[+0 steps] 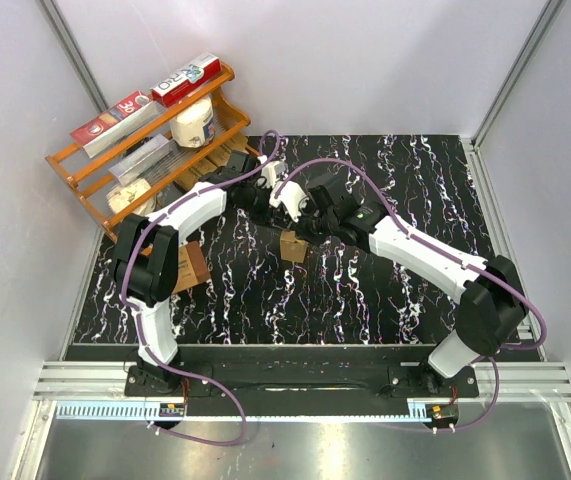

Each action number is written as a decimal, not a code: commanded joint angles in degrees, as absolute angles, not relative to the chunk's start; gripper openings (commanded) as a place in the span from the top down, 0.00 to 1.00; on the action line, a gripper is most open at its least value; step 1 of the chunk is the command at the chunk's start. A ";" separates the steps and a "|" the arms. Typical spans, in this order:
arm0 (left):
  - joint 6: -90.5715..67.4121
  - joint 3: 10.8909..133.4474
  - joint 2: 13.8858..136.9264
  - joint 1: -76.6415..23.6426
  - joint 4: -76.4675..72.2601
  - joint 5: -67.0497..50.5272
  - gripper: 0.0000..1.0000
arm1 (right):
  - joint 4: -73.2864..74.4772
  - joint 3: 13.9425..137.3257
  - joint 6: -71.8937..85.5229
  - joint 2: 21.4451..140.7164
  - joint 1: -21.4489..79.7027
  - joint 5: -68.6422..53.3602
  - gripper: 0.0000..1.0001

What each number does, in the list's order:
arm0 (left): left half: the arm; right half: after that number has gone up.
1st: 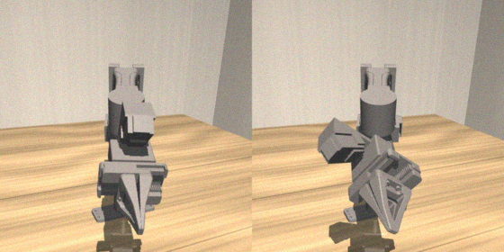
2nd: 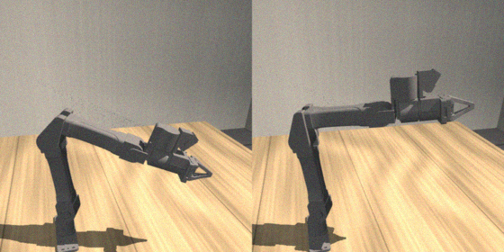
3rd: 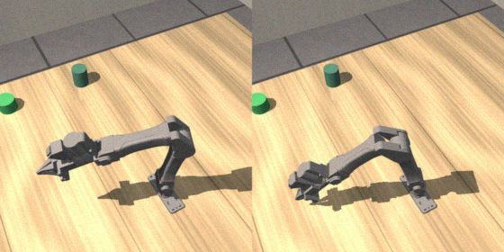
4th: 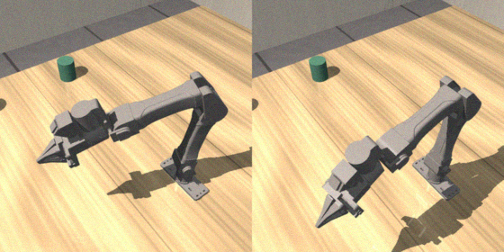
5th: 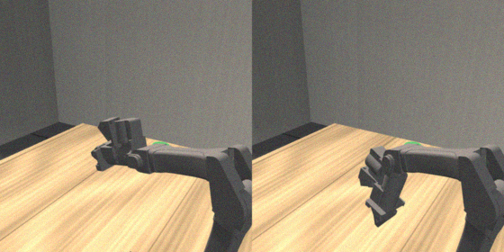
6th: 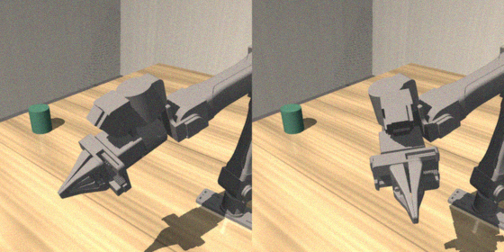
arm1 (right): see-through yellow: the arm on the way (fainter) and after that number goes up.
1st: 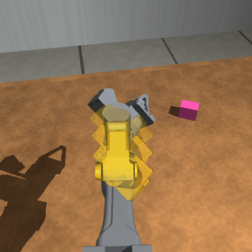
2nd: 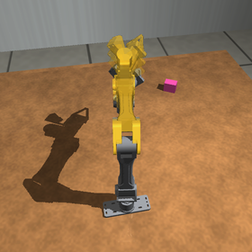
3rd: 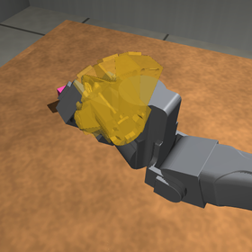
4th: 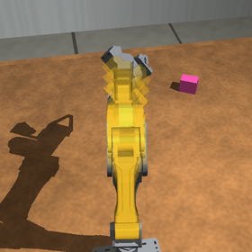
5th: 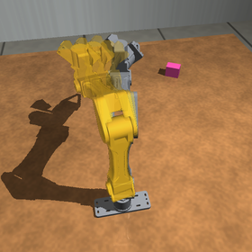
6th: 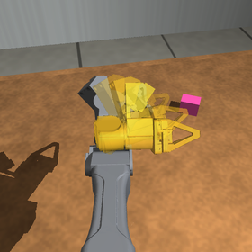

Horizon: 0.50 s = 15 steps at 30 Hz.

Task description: Unpack the express box

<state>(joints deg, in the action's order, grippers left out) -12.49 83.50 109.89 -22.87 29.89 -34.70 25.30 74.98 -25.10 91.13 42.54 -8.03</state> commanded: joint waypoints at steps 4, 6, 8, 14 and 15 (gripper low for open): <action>-8.26 82.53 112.85 -22.24 35.42 -25.75 0.71 | 26.90 75.94 -27.51 90.17 41.48 -0.27 1.00; -8.26 82.53 112.94 -22.24 35.42 -25.84 0.71 | 26.63 75.24 -27.51 91.05 41.40 -0.35 1.00; -8.26 82.70 112.94 -22.24 35.42 -25.84 0.71 | 25.93 74.10 -27.33 91.93 41.48 -0.35 1.00; -8.26 82.62 113.11 -22.24 35.68 -25.23 0.71 | 25.66 73.74 -26.37 91.59 41.40 -0.35 1.00; -8.26 82.70 113.12 -22.24 35.77 -25.14 0.71 | 25.66 73.91 -26.28 91.23 41.40 -0.26 1.00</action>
